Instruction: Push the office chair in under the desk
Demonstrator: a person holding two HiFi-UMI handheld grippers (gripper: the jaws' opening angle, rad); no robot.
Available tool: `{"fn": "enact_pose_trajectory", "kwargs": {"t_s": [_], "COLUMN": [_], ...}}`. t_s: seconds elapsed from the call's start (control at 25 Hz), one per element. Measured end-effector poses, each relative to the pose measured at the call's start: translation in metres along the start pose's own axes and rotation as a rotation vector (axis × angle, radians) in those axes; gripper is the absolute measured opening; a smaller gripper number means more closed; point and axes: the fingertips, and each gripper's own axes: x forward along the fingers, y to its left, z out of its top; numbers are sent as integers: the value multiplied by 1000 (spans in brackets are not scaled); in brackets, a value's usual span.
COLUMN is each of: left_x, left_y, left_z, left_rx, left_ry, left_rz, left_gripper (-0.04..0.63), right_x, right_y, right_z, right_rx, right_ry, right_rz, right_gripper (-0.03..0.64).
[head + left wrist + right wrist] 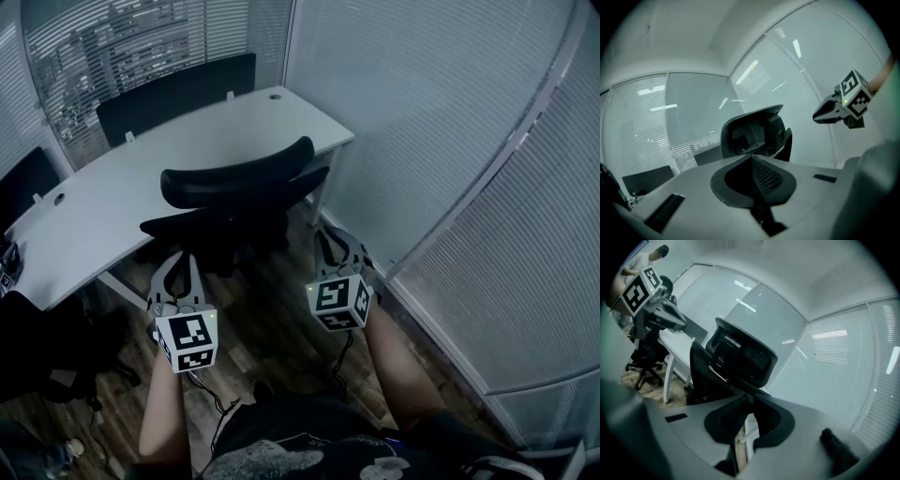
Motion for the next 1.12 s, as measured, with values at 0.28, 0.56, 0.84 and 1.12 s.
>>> {"fn": "enact_pose_trajectory", "kwargs": {"t_s": [0.28,0.56,0.84,1.12], "left_x": [-38,-88,-148,-203], "left_y": [-40,-101,-148,-190], "left_z": [-1,20,36,49], "left_rx": [-78,-113,-126,-134], "left_ry": [71,88,97,104], "left_rz": [12,6,29,52], "left_gripper": [14,14,14,14], "right_x": [-41,-100,-162,-228], "right_y": [-11,-28,-36,-39], "right_z": [-28,-58,-65,-74], "right_rx": [117,162,158,151], "right_ry": [18,-4,-73,-130], "right_rz": [75,122,173,223], "right_gripper": [31,28,26,23]}}
